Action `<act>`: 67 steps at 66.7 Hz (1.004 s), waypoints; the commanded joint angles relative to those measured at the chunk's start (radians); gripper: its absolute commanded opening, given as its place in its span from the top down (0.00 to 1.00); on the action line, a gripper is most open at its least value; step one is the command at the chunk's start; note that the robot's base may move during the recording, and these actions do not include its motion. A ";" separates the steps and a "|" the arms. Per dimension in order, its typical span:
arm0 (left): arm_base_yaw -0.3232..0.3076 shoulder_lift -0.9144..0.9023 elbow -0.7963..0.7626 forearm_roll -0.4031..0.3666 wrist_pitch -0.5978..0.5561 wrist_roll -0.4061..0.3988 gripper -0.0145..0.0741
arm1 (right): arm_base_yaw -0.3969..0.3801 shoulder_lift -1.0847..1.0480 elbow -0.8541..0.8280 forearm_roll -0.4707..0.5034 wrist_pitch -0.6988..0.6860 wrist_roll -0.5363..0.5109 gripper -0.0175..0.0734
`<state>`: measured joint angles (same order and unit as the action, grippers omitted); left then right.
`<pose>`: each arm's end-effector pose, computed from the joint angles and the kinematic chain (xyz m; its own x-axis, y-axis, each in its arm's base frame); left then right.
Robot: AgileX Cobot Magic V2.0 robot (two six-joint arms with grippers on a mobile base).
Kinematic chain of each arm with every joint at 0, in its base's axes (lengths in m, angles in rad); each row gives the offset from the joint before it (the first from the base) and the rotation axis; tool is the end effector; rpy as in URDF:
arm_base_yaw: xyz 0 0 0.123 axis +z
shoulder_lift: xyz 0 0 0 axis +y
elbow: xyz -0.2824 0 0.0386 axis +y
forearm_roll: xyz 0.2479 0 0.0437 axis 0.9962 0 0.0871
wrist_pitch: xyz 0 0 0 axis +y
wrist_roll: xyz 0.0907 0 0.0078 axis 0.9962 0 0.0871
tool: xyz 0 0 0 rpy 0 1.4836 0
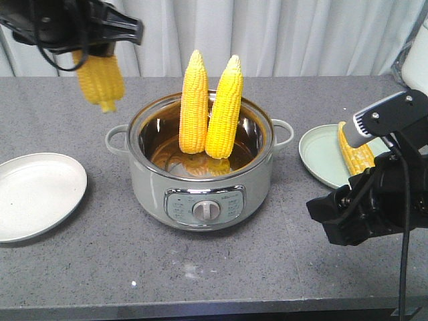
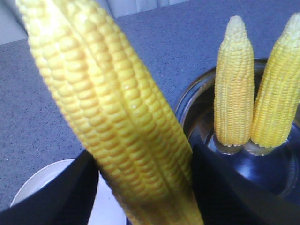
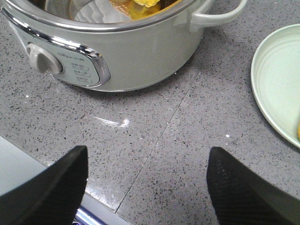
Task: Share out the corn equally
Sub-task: 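Lift the cob out with the left gripper toward the cream plate, then lower the cob onto the cream plate and open the left gripper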
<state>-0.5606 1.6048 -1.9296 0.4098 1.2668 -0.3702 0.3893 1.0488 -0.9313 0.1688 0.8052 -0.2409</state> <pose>0.2945 -0.1440 0.4623 -0.6720 0.1613 -0.7228 0.1174 0.9869 0.1111 0.1854 0.0880 0.3347 -0.6208 -0.3867 -0.6819 -0.5329 0.8461 0.0054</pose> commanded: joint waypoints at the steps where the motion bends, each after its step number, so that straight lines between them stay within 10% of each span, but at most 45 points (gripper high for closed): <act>1: 0.046 -0.056 -0.013 -0.028 -0.014 0.049 0.55 | 0.000 -0.016 -0.025 0.004 -0.047 -0.009 0.25; 35: 0.320 -0.200 0.341 -0.042 -0.015 0.175 0.55 | 0.000 -0.016 -0.025 0.004 -0.047 -0.009 0.25; 67: 0.526 -0.111 0.407 -0.313 -0.041 0.416 0.55 | 0.000 -0.016 -0.025 0.004 -0.048 -0.009 0.25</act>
<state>-0.0524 1.4966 -1.5001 0.1393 1.2674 0.0080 0.3893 1.0488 -0.9313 0.1688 0.8061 -0.2409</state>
